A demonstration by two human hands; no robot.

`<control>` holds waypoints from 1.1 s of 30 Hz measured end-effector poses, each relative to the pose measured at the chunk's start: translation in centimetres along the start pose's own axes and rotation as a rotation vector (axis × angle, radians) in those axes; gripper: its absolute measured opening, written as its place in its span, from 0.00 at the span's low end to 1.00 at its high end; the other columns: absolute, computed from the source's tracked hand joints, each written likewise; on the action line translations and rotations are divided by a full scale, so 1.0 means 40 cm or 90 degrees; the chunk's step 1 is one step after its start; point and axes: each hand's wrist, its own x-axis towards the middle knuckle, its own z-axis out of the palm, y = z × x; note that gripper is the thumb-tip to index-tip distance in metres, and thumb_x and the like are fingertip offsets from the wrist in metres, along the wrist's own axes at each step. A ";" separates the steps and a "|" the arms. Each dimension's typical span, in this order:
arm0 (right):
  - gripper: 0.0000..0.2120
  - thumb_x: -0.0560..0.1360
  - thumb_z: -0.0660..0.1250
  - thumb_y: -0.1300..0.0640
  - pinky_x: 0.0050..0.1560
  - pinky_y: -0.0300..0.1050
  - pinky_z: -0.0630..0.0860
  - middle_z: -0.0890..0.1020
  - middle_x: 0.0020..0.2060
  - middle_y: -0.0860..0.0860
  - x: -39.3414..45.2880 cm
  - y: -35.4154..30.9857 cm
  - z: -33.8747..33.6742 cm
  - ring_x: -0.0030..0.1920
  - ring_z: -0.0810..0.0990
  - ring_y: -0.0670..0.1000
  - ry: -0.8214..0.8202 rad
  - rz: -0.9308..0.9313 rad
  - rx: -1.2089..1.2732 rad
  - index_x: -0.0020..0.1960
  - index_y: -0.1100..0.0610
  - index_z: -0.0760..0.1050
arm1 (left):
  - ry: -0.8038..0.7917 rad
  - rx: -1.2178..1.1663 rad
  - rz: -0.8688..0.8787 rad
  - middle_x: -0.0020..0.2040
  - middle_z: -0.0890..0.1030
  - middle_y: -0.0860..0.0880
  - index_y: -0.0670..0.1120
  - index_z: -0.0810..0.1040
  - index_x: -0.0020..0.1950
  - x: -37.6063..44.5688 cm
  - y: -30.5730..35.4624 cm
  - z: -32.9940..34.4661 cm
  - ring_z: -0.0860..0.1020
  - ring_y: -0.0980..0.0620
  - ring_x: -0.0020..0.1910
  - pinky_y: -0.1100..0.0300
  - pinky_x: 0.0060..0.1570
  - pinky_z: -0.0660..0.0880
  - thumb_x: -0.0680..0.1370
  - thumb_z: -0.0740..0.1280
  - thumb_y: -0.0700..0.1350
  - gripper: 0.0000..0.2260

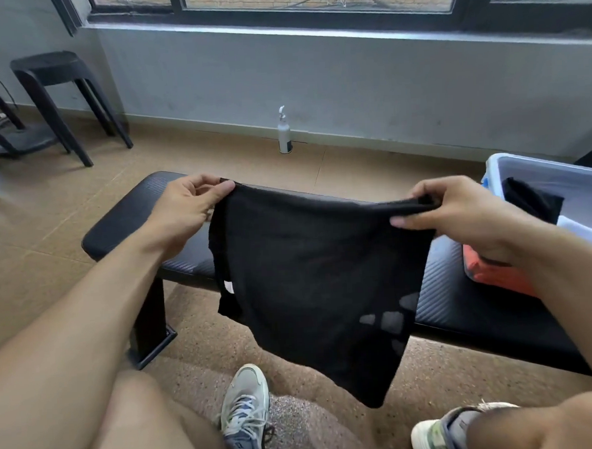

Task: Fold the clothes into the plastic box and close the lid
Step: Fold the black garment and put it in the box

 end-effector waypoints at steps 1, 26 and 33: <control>0.13 0.70 0.78 0.63 0.29 0.36 0.75 0.78 0.30 0.48 0.005 -0.002 0.004 0.33 0.78 0.46 0.022 -0.014 0.071 0.34 0.55 0.74 | 0.051 0.035 0.026 0.40 0.85 0.55 0.50 0.84 0.45 0.003 0.003 0.003 0.81 0.59 0.40 0.64 0.42 0.76 0.77 0.73 0.48 0.03; 0.07 0.66 0.78 0.45 0.41 0.42 0.77 0.83 0.31 0.49 -0.054 -0.055 0.020 0.31 0.83 0.49 -0.217 -0.166 -0.250 0.40 0.46 0.83 | 0.270 0.069 -0.026 0.40 0.81 0.54 0.50 0.83 0.46 0.041 -0.021 0.030 0.79 0.54 0.43 0.50 0.51 0.80 0.81 0.67 0.54 0.10; 0.08 0.68 0.75 0.39 0.53 0.29 0.71 0.81 0.54 0.34 -0.077 -0.062 0.047 0.54 0.80 0.36 -0.245 -0.338 -0.328 0.37 0.41 0.81 | 0.199 0.077 -0.089 0.39 0.81 0.54 0.50 0.83 0.42 0.037 -0.050 -0.010 0.78 0.51 0.44 0.52 0.48 0.76 0.82 0.63 0.57 0.16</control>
